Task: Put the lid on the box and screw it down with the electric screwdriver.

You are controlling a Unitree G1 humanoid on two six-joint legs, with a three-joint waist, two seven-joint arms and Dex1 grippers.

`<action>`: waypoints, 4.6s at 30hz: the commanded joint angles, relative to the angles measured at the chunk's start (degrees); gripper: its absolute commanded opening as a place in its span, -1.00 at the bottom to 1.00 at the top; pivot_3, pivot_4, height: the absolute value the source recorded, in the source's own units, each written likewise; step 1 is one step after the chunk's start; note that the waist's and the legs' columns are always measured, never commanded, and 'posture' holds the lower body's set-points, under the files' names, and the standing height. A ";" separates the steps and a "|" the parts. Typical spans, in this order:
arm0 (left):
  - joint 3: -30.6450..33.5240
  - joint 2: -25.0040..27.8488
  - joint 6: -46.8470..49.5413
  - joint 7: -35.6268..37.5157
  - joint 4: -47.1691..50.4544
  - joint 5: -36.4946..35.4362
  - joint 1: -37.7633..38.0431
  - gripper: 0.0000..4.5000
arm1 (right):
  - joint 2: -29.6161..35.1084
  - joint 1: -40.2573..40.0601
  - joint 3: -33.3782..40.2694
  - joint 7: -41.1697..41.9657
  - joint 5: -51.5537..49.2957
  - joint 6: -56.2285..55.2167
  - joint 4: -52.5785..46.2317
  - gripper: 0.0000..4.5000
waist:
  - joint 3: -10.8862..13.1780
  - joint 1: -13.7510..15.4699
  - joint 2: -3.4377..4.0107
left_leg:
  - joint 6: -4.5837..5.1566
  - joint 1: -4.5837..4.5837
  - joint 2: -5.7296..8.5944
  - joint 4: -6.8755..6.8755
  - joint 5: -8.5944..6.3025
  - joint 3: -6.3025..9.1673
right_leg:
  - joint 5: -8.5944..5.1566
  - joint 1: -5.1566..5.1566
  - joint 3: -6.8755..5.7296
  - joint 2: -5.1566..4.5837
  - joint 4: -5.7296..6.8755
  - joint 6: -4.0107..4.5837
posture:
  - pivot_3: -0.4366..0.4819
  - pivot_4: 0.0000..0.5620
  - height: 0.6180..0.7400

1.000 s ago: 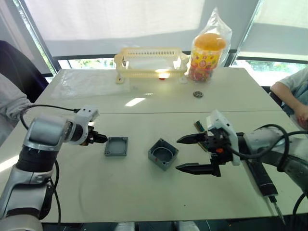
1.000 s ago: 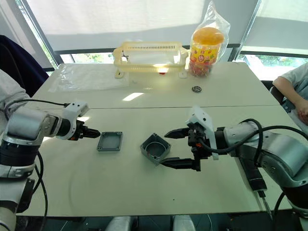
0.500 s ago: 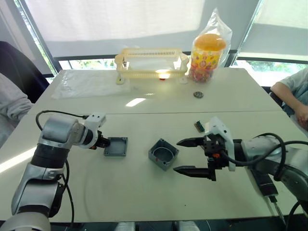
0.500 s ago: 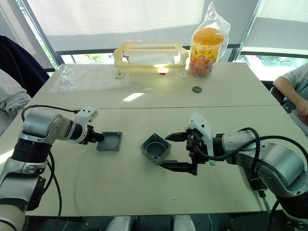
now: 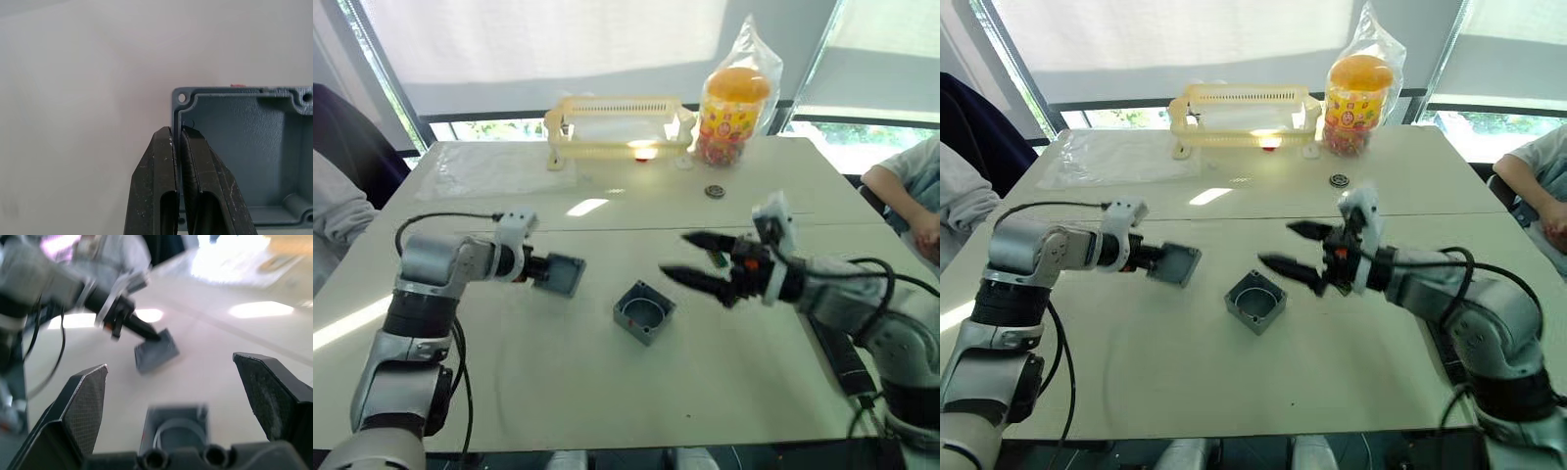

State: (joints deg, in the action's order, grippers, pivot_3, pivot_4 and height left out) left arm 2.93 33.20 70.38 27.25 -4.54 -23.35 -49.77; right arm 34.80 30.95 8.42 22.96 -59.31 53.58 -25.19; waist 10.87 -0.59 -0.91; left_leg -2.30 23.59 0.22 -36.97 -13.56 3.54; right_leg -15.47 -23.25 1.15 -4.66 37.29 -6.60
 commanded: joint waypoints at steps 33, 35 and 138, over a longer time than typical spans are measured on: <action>1.82 -15.06 -23.33 0.98 6.17 -2.43 -7.70 -1.00 | -17.39 15.11 3.96 -22.17 -5.70 4.06 12.90 0.62 | -0.01 -0.39 0.08 | 0.03 -0.01 0.03 0.09 -0.01 -0.12 | 0.05 -0.08 0.12 0.05 0.06 -0.09 | -0.05 -0.47 1.00; 1.97 -14.91 -23.41 1.00 5.97 -2.44 -7.66 -1.00 | -17.43 15.04 4.11 -21.71 -5.51 3.81 13.11 0.13 | -0.01 -0.40 0.08 | 0.03 -0.01 0.03 0.09 -0.01 -0.12 | 0.04 -0.08 0.11 0.06 0.06 -0.09 | -0.05 -0.47 1.00; -5.73 9.25 -16.71 38.26 6.84 -14.40 8.87 0.35 | 5.70 -20.66 -21.65 -20.59 106.78 -92.25 18.40 -0.94 | 0.09 -0.45 0.01 | -0.29 -0.21 0.03 0.61 0.19 -0.17 | -0.01 -0.06 0.19 0.05 -0.10 -0.06 | -0.05 -0.47 1.00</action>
State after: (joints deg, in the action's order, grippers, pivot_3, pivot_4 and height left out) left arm -3.62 42.42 54.19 65.75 0.73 -37.67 -40.78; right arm 40.97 9.24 -13.26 3.68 47.44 -38.00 -5.89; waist 10.96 -1.04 -0.90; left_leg -2.59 23.38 0.25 -36.36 -13.38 3.38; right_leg -15.48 -23.31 1.33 -4.61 37.19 -6.66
